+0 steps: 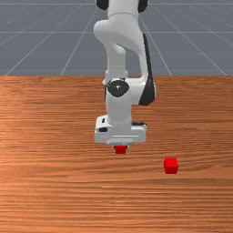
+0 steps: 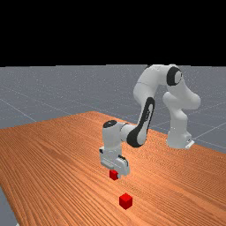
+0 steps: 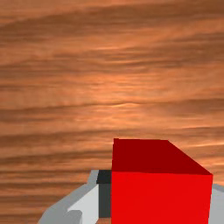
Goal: Stack all the cube
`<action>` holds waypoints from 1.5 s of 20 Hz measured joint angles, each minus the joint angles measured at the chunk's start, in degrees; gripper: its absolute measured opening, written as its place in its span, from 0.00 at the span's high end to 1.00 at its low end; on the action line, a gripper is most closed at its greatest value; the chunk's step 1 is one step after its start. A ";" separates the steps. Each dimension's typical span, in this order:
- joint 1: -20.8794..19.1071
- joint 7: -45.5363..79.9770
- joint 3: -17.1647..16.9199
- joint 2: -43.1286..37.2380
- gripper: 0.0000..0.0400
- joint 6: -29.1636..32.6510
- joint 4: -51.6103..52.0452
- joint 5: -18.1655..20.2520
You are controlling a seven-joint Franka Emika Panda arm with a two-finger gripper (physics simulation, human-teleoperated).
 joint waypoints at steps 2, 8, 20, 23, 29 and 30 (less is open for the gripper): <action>0.26 1.18 -0.24 -0.31 0.52 -0.18 0.02 0.27; 4.14 7.07 -0.20 -0.45 0.52 -5.93 8.69 -0.56; 12.59 16.25 -1.93 14.78 0.52 -20.84 37.92 -7.02; 12.54 18.32 -2.14 20.34 0.52 -29.45 48.98 -7.04; 16.48 17.49 -1.44 6.79 0.52 -17.28 29.80 -8.35; 17.20 17.20 -1.10 4.48 0.52 -14.65 26.73 -8.47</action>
